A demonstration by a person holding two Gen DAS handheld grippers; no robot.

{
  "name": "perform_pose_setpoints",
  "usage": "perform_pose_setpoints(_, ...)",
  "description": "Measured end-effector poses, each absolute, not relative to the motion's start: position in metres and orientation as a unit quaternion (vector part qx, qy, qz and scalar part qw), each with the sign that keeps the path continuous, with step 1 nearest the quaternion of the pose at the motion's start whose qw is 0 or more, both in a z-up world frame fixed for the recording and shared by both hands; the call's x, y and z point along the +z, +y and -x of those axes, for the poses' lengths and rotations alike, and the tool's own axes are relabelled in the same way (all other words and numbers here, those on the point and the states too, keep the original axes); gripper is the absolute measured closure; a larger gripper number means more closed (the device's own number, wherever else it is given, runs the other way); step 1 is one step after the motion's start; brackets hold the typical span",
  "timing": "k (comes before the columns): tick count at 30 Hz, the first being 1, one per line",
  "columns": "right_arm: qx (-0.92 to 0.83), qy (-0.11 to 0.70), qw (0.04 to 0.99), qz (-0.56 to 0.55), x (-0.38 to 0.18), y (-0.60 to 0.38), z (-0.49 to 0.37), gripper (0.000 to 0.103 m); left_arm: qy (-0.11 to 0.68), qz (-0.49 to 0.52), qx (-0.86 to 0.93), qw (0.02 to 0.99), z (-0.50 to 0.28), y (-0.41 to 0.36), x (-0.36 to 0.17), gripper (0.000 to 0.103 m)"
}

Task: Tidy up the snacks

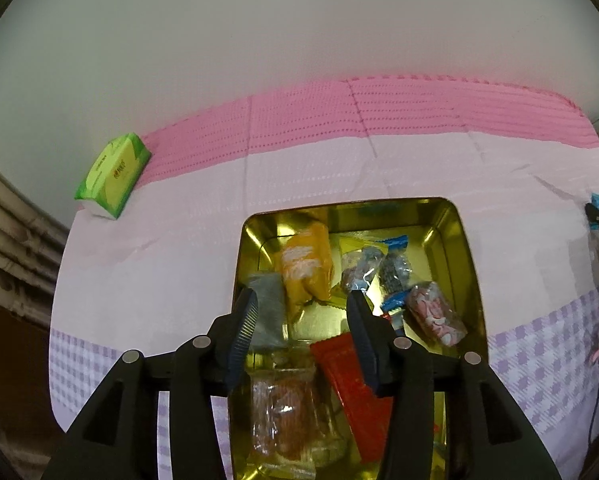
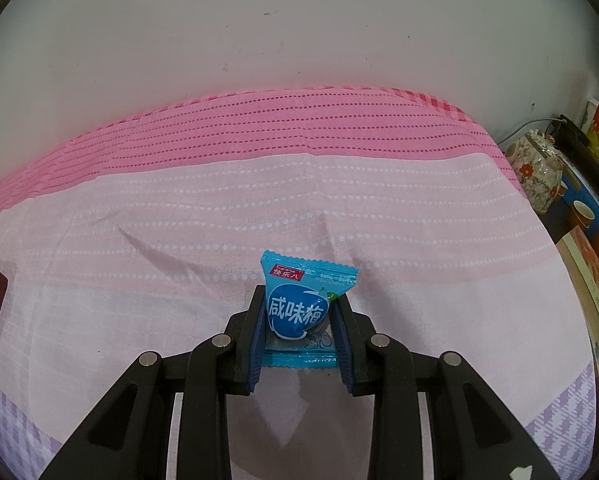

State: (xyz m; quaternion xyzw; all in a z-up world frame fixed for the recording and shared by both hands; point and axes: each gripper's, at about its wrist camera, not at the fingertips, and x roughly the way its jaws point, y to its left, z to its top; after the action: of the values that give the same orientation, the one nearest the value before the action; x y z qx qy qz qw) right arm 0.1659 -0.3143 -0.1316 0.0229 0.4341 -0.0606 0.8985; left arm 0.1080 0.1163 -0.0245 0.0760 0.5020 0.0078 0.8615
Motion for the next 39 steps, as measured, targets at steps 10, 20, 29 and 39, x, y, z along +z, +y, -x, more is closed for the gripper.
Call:
perform_pose_setpoints(10, -0.055, 0.47, 0.881, -0.021, -0.129, -0.321, -0.179, 0.074, 0.486, -0.06, 0.015, 0.872, -0.089, 0.133, -0.011, 0.05)
perform_pose_setpoints(20, -0.073, 0.478, 0.875, -0.016, -0.129, -0.314, -0.181, 0.076, 0.49, -0.031, 0.037, 0.871, -0.079, 0.16, -0.014, 0.045)
perform_pose_setpoints(29, -0.088, 0.476, 0.875, -0.023, -0.12, -0.307, -0.17, 0.077, 0.491, -0.007, 0.058, 0.869, -0.064, 0.184, -0.023, 0.044)
perform_pose_setpoints(39, -0.028, 0.434, 0.9, -0.012, -0.073, -0.246, -0.151, 0.078, 0.475, 0.007, 0.069, 0.877, -0.046, 0.203, -0.026, 0.041)
